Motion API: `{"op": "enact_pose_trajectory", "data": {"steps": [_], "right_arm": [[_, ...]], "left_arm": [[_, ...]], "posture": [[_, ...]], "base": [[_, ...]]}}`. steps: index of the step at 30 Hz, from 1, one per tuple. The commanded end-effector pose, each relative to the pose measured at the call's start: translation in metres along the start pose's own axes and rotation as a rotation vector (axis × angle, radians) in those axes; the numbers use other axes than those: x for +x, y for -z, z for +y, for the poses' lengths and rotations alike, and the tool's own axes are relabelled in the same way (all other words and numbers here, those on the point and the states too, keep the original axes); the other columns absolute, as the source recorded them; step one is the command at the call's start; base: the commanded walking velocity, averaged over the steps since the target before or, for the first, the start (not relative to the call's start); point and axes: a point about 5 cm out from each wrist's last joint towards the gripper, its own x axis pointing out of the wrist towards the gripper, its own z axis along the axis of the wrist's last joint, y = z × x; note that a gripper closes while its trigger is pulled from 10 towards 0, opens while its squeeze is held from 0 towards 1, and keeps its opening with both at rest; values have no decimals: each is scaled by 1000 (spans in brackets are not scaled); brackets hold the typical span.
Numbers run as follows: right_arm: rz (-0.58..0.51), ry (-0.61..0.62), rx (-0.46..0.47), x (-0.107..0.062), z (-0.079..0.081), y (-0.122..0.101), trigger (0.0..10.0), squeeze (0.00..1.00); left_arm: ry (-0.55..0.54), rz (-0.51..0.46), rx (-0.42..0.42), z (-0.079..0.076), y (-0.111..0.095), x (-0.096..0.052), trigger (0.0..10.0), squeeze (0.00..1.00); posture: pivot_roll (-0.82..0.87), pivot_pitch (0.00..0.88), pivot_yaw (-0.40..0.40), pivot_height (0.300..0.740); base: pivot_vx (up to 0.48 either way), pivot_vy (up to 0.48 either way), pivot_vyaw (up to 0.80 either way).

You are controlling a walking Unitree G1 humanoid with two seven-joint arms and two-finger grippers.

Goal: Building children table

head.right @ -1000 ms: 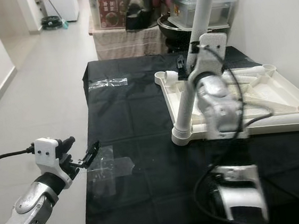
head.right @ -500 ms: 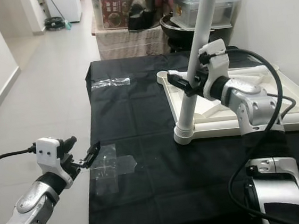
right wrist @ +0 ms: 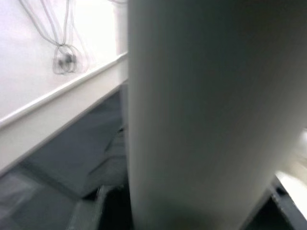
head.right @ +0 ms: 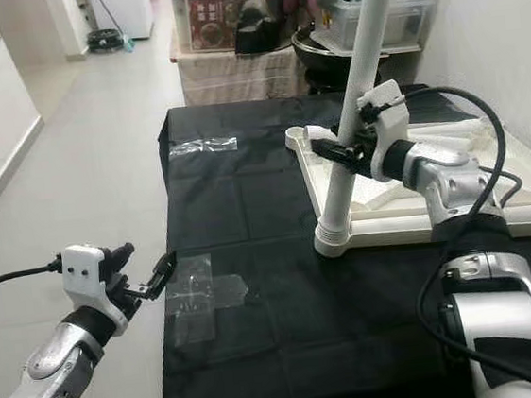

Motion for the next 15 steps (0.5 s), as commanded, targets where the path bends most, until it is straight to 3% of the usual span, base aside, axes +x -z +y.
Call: {"op": "enact_pose_trajectory", "data": {"steps": [1,8,11,14,15], "right_arm": [[40,-8,-36,-1,-2,5,0,0],[24,-7,-36,-2,-6,5,0,0],[26,92,-20,2,-8,7,0,0],[20,104,-10,3,-8,6,0,0],[17,267,42,11,-4,12,0,0]], "left_arm": [[-10,8,14,3,1,-3,10000,0],[-9,9,11,1,2,-3,10000,0],[-4,9,11,0,2,-3,10000,0],[-4,8,11,0,2,-3,10000,0],[-8,8,10,1,2,-3,10000,0]], "posture": [[75,0,-83,740],[70,0,-80,740],[70,0,-80,740],[70,0,-83,740],[69,0,-79,740]], "base": [[0,0,0],[0,0,0],[0,0,0],[0,0,0],[0,0,0]]}}
